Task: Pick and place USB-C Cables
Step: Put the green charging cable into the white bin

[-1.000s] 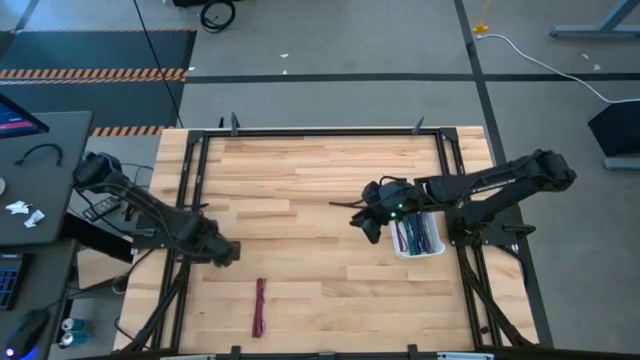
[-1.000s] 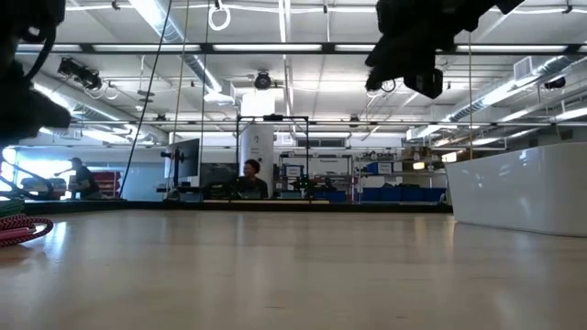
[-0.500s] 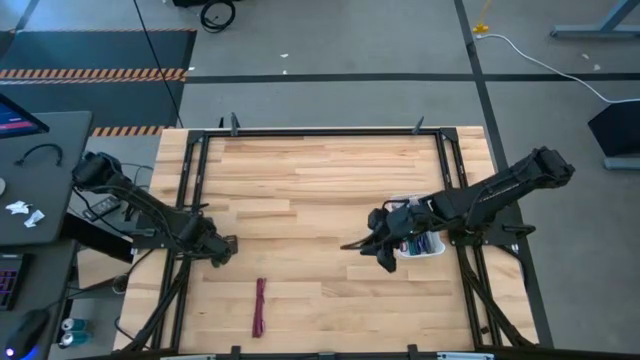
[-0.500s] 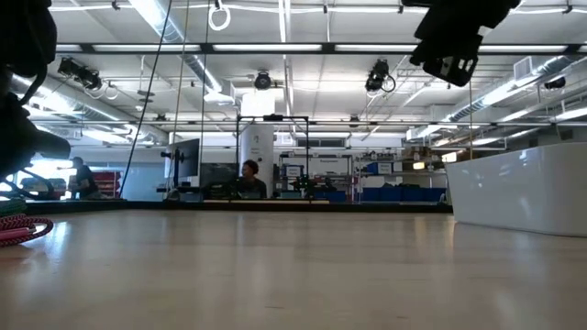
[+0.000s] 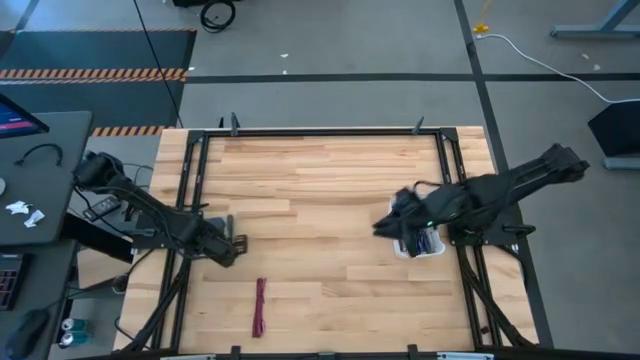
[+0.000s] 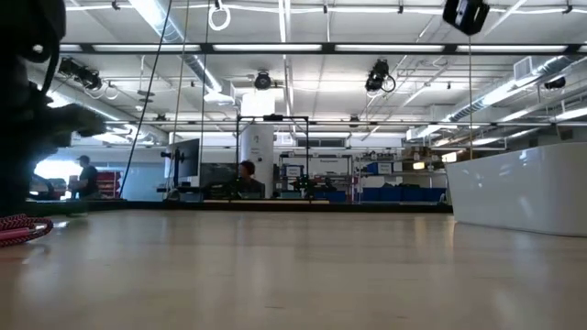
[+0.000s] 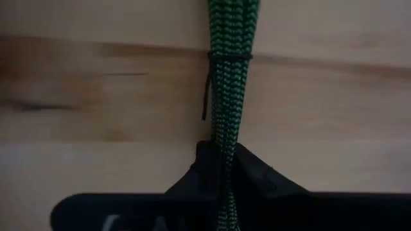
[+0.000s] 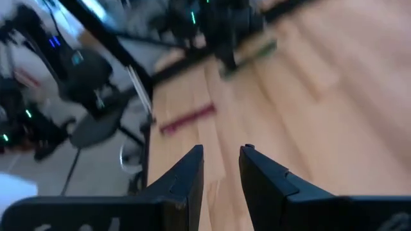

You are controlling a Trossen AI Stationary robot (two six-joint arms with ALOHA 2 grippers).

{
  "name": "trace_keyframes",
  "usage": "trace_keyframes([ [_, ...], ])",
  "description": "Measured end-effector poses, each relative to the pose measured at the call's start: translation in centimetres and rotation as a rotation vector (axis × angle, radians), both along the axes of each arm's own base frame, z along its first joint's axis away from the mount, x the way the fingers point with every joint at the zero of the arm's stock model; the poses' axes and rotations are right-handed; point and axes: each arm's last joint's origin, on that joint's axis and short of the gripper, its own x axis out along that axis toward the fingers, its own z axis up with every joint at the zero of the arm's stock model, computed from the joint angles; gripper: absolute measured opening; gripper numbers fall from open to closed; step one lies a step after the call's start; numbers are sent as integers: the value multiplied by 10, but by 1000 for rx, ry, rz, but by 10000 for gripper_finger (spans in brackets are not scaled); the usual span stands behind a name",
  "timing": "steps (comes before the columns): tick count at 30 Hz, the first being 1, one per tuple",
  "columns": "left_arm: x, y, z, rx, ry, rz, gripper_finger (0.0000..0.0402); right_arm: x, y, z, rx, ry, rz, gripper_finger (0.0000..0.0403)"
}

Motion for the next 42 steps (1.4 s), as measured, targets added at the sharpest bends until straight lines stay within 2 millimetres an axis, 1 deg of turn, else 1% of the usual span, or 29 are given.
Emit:
trace_keyframes([
  [3, 8, -2, 5, 37, -102, -17, 22, -20, -10, 17, -43, -100, -21, 105],
  [5, 19, -7, 14, 41, -223, -34, 24, -32, -15, 26, -83, -155, -17, 105],
  [7, 27, -9, 24, 92, -307, -44, 22, -43, -19, 32, -61, -192, -23, 105],
  [10, 38, -12, 45, 193, -409, -59, 21, -53, -22, 35, -11, -199, -38, 105],
  [14, 56, -17, 82, 386, -567, -137, 21, -56, -21, 27, -1, -107, 16, 105],
  [17, 73, -22, 116, 522, -690, -187, 22, -51, -19, 11, -22, 2, 52, 105],
  [21, 100, -27, 157, 668, -764, -264, 23, -40, -25, -10, -8, 66, -3, 107],
  [24, 121, -30, 184, 757, -784, -325, 21, -31, -30, -16, 51, 7, -37, 118],
  [27, 144, -34, 205, 828, -788, -377, 24, -20, -35, -15, 134, -155, -37, 139],
  [31, 173, -39, 225, 885, -797, -455, 27, -8, -38, -9, 230, -401, 4, 179],
  [34, 192, -42, 233, 902, -810, -501, 24, -3, -37, -2, 248, -584, 27, 209],
  [36, 202, -43, 235, 903, -804, -531, 26, 0, -37, 6, 236, -697, 37, 226],
  [38, 214, -45, 238, 897, -829, -543, 29, 5, -36, 13, 219, -744, 42, 238],
  [42, 232, -44, 234, 871, -836, -567, 30, 19, -34, 19, 174, -727, 50, 244],
])
